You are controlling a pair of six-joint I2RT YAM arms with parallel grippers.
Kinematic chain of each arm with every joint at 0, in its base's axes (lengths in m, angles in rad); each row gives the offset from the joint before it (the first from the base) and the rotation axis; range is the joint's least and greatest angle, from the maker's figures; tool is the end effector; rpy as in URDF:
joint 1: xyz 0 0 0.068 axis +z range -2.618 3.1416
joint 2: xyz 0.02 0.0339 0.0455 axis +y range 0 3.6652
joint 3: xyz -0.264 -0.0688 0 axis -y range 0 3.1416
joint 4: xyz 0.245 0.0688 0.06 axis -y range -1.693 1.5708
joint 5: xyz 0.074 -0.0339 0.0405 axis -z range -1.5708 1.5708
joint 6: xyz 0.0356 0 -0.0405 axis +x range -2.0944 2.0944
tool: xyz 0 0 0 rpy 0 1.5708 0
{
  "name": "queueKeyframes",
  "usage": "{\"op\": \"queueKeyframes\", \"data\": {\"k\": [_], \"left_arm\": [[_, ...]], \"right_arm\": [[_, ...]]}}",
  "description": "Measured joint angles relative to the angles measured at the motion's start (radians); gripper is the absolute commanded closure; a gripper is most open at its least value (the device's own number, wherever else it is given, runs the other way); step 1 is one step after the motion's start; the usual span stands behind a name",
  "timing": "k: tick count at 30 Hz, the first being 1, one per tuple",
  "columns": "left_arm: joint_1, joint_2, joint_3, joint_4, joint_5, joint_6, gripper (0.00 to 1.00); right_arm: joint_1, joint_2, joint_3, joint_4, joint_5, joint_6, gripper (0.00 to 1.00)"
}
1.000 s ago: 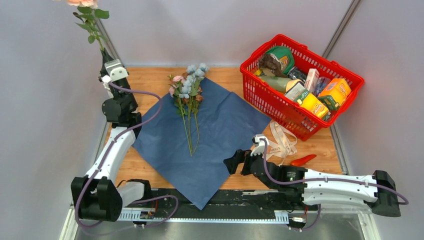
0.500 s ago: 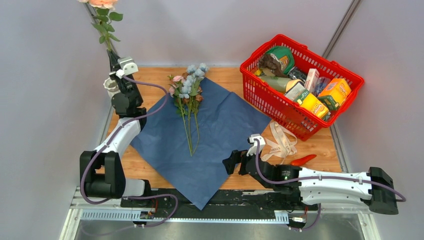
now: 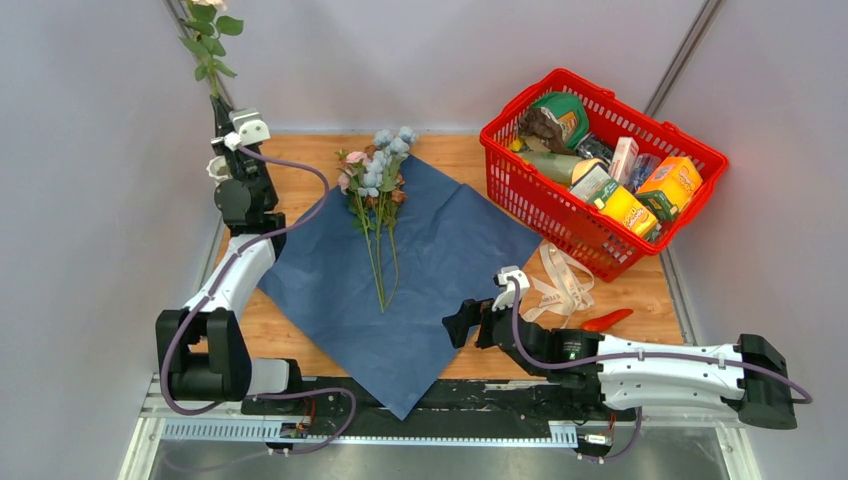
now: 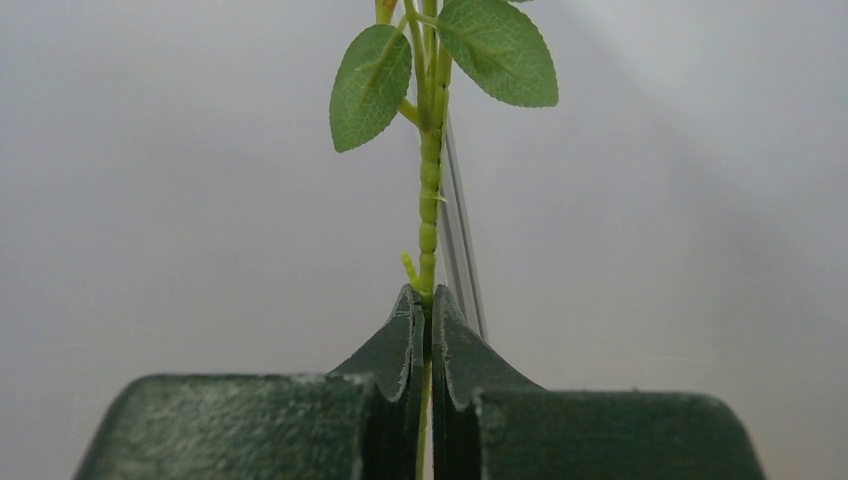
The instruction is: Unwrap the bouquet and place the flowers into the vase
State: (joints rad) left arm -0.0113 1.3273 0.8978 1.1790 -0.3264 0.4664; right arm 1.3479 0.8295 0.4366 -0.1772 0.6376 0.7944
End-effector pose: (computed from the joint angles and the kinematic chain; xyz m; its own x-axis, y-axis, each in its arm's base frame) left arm 0.2830 0.0082 0.3956 0.5077 0.4202 -0.7521 -0.5064 0.8518 0.1341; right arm 0.0599 0.1683 0.2145 -0.5637 0.1066 -0.8191 -0.3864 0.8425 0.3755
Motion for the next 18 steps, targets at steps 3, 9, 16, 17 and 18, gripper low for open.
{"op": "queueKeyframes", "data": {"k": [3,9,16,17,18], "left_arm": [[0.0,-0.013,0.006,-0.013,0.007,0.0,1.0],[0.0,-0.022,0.006,-0.009,0.007,0.001,1.0],[0.0,0.003,-0.003,0.014,0.007,0.004,1.0],[0.0,0.006,-0.005,0.012,0.009,0.004,1.0],[0.0,0.01,-0.008,0.013,0.011,0.005,1.0]], "right_arm": [[0.0,-0.002,0.0,0.007,0.0,-0.005,0.0],[0.0,-0.031,0.0,0.021,-0.003,-0.007,0.0],[0.0,-0.056,-0.002,0.026,-0.003,-0.014,0.0],[0.0,-0.059,-0.002,0.026,-0.003,-0.015,0.0],[0.0,-0.063,-0.002,0.026,-0.003,-0.015,0.0]]}}
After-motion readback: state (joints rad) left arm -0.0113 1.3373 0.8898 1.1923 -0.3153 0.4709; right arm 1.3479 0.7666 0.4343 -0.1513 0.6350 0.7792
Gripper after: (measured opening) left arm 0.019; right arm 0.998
